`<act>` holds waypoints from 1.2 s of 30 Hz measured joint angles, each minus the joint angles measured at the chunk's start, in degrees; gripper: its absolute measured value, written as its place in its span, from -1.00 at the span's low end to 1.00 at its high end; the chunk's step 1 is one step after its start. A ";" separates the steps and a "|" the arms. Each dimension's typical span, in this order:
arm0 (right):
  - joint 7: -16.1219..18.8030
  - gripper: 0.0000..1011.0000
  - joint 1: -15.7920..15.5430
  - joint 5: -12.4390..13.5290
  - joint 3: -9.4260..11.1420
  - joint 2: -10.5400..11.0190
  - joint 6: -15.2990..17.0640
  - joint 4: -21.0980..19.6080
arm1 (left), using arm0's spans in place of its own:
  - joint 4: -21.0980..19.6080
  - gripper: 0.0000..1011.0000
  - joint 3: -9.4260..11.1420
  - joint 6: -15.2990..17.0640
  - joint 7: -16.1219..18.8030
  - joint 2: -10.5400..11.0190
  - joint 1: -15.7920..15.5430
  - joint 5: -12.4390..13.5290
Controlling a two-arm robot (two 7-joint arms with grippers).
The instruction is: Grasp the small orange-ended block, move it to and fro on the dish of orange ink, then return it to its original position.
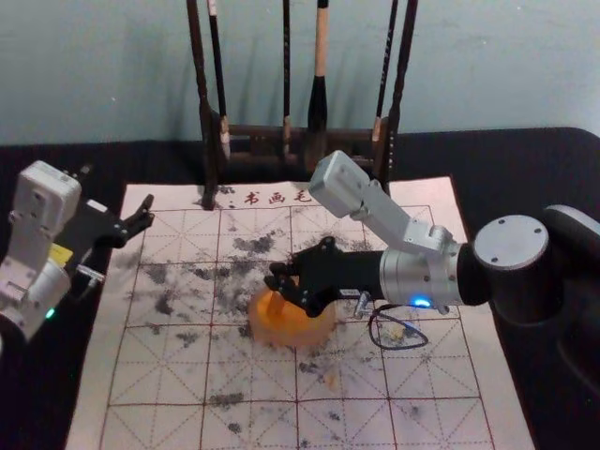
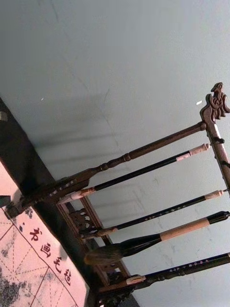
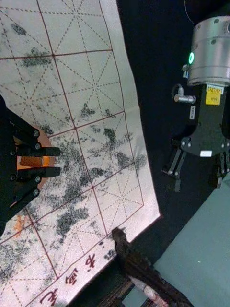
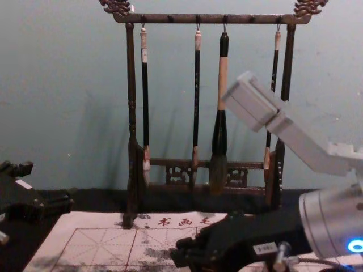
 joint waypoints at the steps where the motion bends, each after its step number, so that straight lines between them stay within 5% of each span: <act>1: -0.12 -0.74 0.14 -0.04 0.05 -0.26 0.08 0.30 | 0.00 0.98 0.00 0.00 0.00 0.00 0.00 0.00; 16: -1.14 -0.74 0.53 -0.45 1.25 -1.09 0.23 1.68 | 0.00 0.98 0.00 0.00 0.00 0.00 0.00 0.00; 36: -0.94 -0.74 -0.50 -0.31 2.83 0.60 0.04 0.59 | 0.00 0.98 0.00 0.00 0.00 0.00 0.00 0.00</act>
